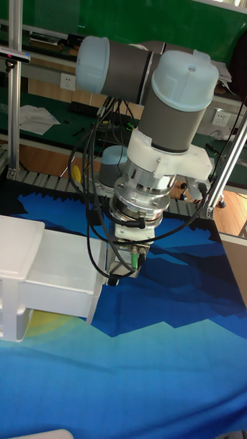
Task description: Grasp the handle and close the drawer
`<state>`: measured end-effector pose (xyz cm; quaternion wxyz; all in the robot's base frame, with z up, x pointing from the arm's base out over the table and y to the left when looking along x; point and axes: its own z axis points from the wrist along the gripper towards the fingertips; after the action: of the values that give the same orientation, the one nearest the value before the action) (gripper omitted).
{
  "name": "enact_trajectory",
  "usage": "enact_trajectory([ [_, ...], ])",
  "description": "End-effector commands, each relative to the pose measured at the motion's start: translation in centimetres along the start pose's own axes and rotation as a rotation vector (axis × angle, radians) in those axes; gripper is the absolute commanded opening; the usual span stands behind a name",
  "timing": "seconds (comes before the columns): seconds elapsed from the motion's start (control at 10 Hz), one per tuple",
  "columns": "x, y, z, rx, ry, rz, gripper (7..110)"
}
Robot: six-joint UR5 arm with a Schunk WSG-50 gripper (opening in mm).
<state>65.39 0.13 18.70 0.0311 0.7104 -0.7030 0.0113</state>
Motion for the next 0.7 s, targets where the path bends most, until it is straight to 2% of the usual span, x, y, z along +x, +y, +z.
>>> enact_trajectory([
  [0.0,-1.2,0.0,0.9,0.015,-0.03,-0.007,66],
  [0.1,-1.1,0.2,1.2,0.013,-0.033,-0.01,44],
  [0.6,-2.1,1.5,2.9,0.006,-0.055,-0.015,44],
])
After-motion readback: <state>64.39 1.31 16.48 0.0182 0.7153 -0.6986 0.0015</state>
